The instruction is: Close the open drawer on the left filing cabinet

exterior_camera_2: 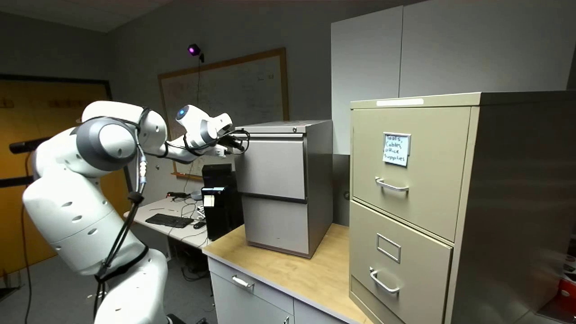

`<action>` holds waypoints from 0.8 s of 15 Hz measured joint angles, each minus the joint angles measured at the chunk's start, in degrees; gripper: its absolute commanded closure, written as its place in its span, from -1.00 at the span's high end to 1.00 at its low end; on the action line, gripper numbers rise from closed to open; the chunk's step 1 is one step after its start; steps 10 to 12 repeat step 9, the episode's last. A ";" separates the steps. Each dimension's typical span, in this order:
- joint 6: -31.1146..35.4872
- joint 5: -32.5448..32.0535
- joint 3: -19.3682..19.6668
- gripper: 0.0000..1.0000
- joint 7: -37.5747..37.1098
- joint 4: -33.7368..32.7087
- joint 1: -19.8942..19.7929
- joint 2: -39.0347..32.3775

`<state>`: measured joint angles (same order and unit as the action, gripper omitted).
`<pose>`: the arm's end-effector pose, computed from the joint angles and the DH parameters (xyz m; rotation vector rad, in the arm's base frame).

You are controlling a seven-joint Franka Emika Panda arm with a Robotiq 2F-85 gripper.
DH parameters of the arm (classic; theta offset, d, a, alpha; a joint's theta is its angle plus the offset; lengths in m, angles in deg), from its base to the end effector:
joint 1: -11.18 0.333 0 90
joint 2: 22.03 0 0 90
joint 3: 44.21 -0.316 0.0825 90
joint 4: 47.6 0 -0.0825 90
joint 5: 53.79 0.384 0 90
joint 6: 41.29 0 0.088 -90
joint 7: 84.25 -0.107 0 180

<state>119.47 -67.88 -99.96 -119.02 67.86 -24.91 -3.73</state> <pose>0.4959 0.2624 0.6371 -2.6996 -0.0587 -1.5327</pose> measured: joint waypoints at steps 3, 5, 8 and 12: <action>-2.41 -0.01 -1.47 -1.00 0.69 -3.45 -1.13 -6.47; -4.04 -0.15 -1.92 -1.00 0.90 -5.83 -1.41 -10.23; -8.61 -0.17 -2.42 -1.00 0.92 -8.91 -1.15 -12.68; -10.31 -0.17 -2.57 -1.00 0.92 -9.80 -1.09 -12.96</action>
